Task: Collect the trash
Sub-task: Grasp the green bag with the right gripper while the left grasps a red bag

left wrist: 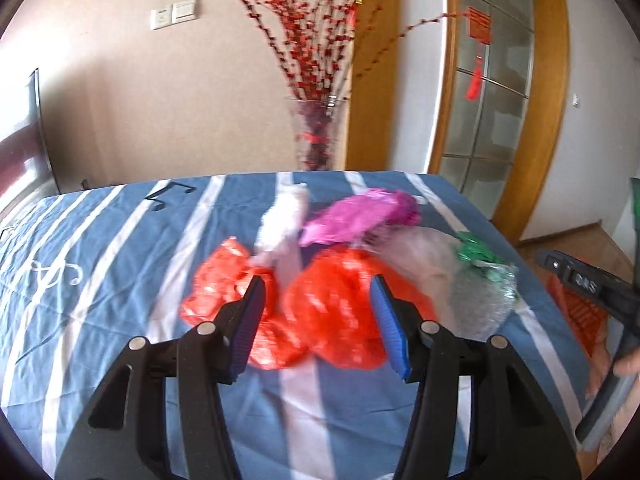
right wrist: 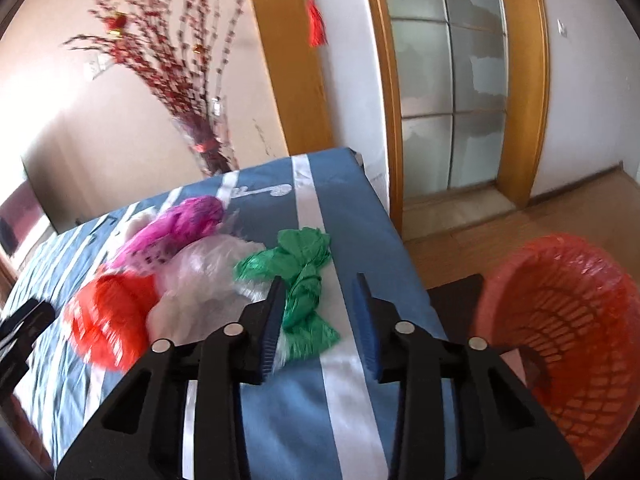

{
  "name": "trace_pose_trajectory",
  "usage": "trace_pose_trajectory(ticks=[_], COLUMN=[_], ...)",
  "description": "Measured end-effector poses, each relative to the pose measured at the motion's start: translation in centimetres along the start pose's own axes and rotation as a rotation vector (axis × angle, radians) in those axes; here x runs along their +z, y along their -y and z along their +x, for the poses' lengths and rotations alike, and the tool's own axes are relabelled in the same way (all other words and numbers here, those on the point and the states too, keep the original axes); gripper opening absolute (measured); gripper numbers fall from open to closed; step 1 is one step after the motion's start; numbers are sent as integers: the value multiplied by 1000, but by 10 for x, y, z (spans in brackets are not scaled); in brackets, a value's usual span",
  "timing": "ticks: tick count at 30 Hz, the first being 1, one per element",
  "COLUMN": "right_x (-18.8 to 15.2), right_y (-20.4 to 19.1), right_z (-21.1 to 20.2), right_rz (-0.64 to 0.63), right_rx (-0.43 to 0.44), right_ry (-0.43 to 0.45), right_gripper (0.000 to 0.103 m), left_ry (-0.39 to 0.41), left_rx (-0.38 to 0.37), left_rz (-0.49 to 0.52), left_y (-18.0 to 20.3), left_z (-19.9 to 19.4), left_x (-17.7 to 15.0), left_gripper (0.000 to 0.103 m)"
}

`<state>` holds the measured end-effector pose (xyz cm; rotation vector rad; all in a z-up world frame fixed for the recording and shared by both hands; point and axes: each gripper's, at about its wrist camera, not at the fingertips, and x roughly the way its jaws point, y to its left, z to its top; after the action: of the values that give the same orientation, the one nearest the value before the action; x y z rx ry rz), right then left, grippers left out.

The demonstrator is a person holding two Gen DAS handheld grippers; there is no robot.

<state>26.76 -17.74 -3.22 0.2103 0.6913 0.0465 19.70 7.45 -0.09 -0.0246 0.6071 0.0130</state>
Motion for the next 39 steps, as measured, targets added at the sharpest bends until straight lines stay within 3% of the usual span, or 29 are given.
trace_pose_trajectory(ticks=[12, 14, 17, 25, 30, 35, 37, 39], right_x=[-9, -13, -14, -18, -21, -24, -26, -28], right_y=[-18, -19, -14, 9, 10, 8, 8, 8], right_z=[57, 60, 50, 14, 3, -1, -4, -5], right_rz=[-35, -40, -21, 13, -14, -26, -30, -32], right_rx=[13, 12, 12, -32, -45, -32, -29, -29], right_ry=[-162, -178, -145, -49, -28, -26, -26, -28], right_gripper=[35, 30, 25, 24, 24, 24, 24, 24], left_ry=[-7, -9, -13, -39, -56, -103, -139, -157], left_rx=[22, 19, 16, -13, -47, -10, -3, -14], left_rz=[-13, -14, -10, 2, 16, 45, 34, 22], left_y=[-17, -16, -13, 5, 26, 42, 42, 40], left_z=[7, 9, 13, 26, 36, 56, 66, 70], left_x=[0, 0, 1, 8, 14, 14, 9, 5], left_gripper=[54, 54, 54, 54, 61, 61, 59, 48])
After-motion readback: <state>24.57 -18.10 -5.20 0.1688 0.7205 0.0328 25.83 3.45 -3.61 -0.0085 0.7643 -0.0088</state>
